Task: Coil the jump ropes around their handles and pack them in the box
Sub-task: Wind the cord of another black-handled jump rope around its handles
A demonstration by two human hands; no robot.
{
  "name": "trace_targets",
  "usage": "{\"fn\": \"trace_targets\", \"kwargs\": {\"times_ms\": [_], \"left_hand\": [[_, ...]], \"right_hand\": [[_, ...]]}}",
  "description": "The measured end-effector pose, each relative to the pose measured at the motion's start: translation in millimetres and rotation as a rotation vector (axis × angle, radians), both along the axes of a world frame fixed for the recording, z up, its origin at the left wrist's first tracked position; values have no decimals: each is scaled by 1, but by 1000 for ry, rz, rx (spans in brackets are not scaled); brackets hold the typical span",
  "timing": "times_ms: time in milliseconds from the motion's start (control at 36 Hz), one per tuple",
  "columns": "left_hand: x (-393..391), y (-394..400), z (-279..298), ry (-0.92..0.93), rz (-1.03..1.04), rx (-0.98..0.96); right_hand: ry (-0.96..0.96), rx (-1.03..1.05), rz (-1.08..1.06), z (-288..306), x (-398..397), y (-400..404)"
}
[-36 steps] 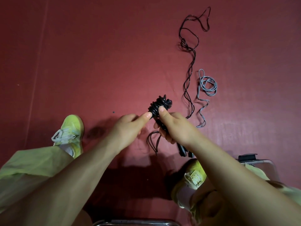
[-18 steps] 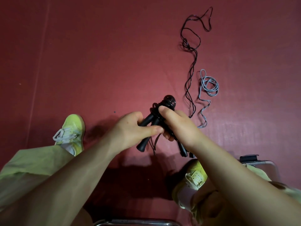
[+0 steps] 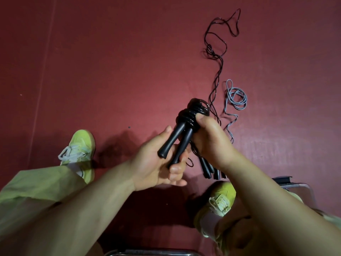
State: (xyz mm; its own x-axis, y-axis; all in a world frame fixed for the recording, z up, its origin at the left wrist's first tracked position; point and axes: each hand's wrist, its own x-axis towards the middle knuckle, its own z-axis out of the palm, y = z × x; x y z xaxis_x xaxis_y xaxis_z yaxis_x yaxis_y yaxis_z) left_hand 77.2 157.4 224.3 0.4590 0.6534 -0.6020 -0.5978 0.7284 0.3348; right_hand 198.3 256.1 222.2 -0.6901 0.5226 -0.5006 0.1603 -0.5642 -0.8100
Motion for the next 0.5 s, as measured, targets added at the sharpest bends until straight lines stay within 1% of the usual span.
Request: {"fn": "trace_targets", "kwargs": {"times_ms": [56,111,194,278,389,500], "left_hand": [[-1,2,2,101,-11,-12],[-2,3,2,210,-7,-28],[-2,5,0,422,6,-12],[1,5,0,598,20,-12],[4,10,4,717,47,1],[2,11,-2,850,38,22]], "right_hand": [[-108,110,137,-3,1,1],[-150,187,201,-2,2,1],[-189,158,155,3,3,2],[-248,154,161,5,3,1],[-313,166,178,3,0,-1],[-318,179,188,0,1,-3]]}}
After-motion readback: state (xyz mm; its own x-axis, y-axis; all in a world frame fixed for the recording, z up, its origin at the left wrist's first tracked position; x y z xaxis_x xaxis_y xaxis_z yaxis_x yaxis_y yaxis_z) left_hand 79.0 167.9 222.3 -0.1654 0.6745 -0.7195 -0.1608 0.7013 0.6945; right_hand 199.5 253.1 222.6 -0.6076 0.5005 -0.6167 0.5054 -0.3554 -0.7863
